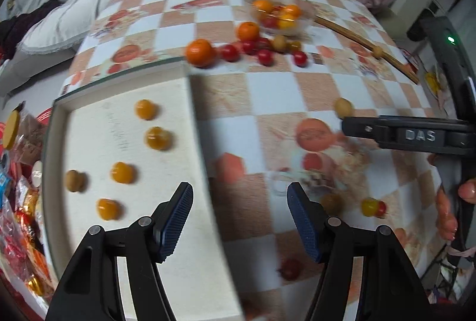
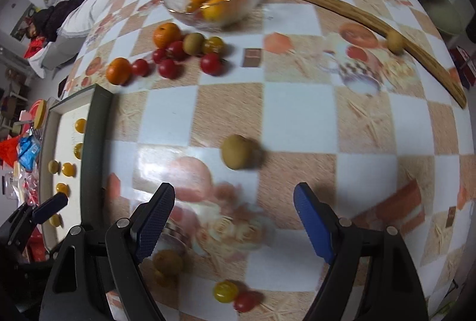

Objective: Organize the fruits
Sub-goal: 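Move both open grippers back toward the brown fruits on the table, then grasp a brown fruit with the left gripper while the right grasps another brown fruit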

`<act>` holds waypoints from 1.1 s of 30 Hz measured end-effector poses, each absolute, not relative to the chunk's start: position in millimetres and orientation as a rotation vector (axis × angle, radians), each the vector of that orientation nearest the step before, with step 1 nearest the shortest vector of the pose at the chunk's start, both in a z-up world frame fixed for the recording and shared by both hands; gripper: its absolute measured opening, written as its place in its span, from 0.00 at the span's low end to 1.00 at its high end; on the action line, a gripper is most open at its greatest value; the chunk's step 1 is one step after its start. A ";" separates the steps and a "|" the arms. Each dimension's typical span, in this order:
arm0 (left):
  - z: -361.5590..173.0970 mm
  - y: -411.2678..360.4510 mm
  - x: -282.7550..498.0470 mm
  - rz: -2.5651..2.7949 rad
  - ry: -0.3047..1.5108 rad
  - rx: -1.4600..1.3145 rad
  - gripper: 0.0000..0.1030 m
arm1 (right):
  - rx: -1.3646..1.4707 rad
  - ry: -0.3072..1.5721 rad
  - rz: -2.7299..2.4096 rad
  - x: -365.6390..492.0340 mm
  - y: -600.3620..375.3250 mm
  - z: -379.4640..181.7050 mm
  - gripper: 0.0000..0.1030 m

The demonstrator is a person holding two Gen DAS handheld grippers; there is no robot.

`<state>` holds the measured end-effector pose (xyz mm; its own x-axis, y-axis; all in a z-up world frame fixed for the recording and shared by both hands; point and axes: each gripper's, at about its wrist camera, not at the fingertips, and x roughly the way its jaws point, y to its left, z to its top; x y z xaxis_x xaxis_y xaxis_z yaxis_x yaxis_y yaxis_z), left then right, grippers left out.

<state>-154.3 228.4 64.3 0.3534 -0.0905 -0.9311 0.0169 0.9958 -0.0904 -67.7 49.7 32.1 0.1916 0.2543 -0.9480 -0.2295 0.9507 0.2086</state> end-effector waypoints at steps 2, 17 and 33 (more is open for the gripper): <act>62.4 207.5 -156.5 -0.114 1.217 -0.051 0.65 | 0.026 1.339 0.327 -68.7 40.7 30.2 0.82; 27.0 151.6 -150.6 -0.168 1.301 -0.030 0.65 | 0.000 1.344 0.357 -58.4 33.9 19.2 0.82; 20.3 134.8 -147.8 -0.105 1.312 -0.006 0.51 | -0.185 1.277 0.407 -47.9 78.7 16.1 0.48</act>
